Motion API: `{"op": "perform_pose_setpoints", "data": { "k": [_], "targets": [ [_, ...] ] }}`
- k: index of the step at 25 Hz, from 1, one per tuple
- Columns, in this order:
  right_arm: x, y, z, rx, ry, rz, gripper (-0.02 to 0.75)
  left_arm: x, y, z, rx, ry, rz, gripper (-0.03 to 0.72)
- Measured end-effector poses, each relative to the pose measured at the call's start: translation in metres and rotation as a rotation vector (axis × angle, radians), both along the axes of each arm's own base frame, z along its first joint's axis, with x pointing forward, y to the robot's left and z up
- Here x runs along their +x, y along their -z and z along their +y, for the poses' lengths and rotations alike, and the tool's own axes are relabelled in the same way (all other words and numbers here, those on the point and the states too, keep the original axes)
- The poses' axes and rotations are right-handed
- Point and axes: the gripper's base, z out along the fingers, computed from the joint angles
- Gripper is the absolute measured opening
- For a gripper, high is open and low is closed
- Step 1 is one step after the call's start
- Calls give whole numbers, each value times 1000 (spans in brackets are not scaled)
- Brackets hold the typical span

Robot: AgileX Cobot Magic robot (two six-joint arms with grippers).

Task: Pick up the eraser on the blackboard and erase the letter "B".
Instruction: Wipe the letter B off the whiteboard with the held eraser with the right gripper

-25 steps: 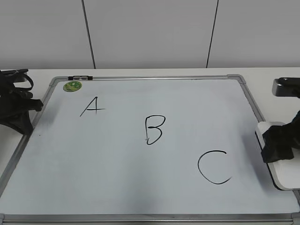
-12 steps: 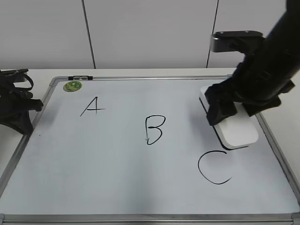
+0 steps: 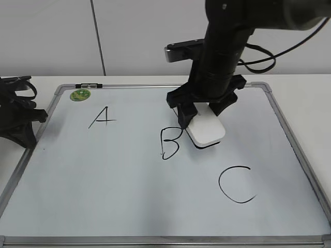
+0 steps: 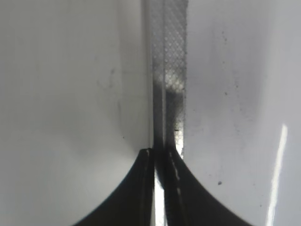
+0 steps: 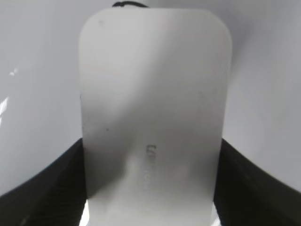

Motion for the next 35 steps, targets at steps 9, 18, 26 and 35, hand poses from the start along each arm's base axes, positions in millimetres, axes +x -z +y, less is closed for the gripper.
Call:
{"op": "perform_pose_setpoints", "data": {
  "k": [9,18,26,35],
  "targets": [
    [43,46,23,-31,-5,49,551,0,0,0,0,0,1,11],
    [53,77,26,-74,-48,62,551,0,0,0,0,1,4,10],
    [51,80,31,-91,-73,70,551,0,0,0,0,1,2,10],
    [16,81,87,-114,-225,48,551,0,0,0,0,1,2,10]
  ]
}}
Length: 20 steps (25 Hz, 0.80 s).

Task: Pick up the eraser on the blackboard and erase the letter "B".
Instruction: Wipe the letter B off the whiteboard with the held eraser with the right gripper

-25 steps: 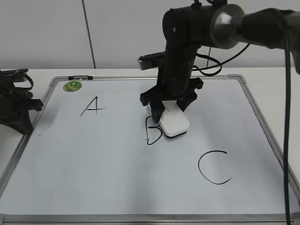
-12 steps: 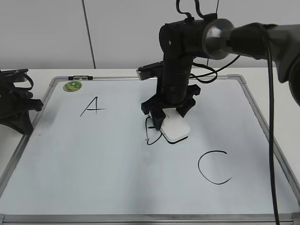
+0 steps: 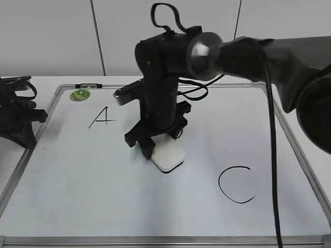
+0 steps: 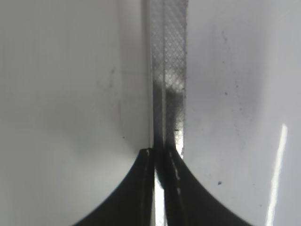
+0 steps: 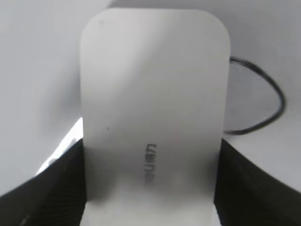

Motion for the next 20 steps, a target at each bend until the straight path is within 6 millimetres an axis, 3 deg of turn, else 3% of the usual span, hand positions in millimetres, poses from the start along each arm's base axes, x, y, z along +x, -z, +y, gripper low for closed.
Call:
{"op": "perform_pose_setpoints", "data": {
  "k": [4,11,17,20],
  "targets": [
    [-15,0,20,4,-70,-4,551,0,0,0,0,0,0,10],
    [-16,1,22,-2,-86,-10,551,0,0,0,0,0,0,10],
    [-2,-2,10,16,-46,10,551,0,0,0,0,0,0,10],
    [12,-3,-6,14,-4,2,551,0,0,0,1,1,0,10]
  ]
}}
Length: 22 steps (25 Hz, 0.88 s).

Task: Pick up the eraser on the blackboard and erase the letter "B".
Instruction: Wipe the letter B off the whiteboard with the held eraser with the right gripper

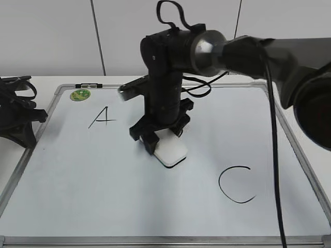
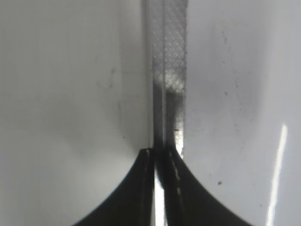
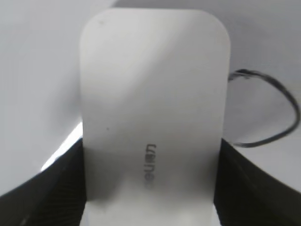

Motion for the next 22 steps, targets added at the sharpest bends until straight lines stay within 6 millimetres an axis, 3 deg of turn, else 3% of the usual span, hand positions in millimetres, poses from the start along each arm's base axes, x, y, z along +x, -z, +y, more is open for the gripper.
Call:
{"op": "perform_pose_setpoints", "data": {
  "k": [7,12,17,22],
  "targets": [
    [36,-1,-57,-1,137,-4,551,0,0,0,1,1,0,10],
    [50,-1,-87,-6,202,-6,551,0,0,0,1,1,0,10],
    [52,-1,-90,6,215,1,551,0,0,0,1,1,0,10],
    [42,-1,-68,5,164,3,551,0,0,0,3,2,0,10]
  ]
}}
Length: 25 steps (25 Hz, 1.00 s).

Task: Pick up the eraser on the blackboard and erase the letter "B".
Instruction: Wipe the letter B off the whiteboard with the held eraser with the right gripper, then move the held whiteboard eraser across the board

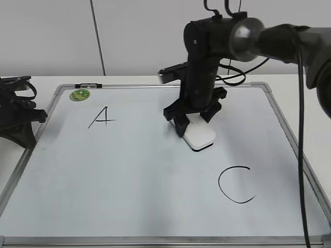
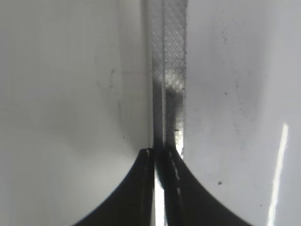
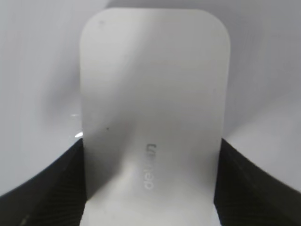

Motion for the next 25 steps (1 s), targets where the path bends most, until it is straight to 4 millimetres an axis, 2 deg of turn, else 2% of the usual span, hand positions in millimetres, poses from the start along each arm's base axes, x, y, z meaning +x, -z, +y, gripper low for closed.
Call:
{"op": "perform_pose_setpoints", "data": {
  "k": [6,10,14,19,23,25],
  "targets": [
    [-38,0,65,34,-156,16,551,0,0,0,0,0,0,10],
    [-51,1,83,40,-223,24,551,0,0,0,0,0,0,10],
    [-54,-8,80,23,-233,28,551,0,0,0,0,0,0,10],
    [-52,-57,66,20,-233,-88,551,0,0,0,0,0,0,10],
    [-46,-88,44,16,-202,-161,551,0,0,0,0,0,0,10],
    [-38,-102,24,23,-156,-184,551,0,0,0,0,0,0,10]
  ]
}}
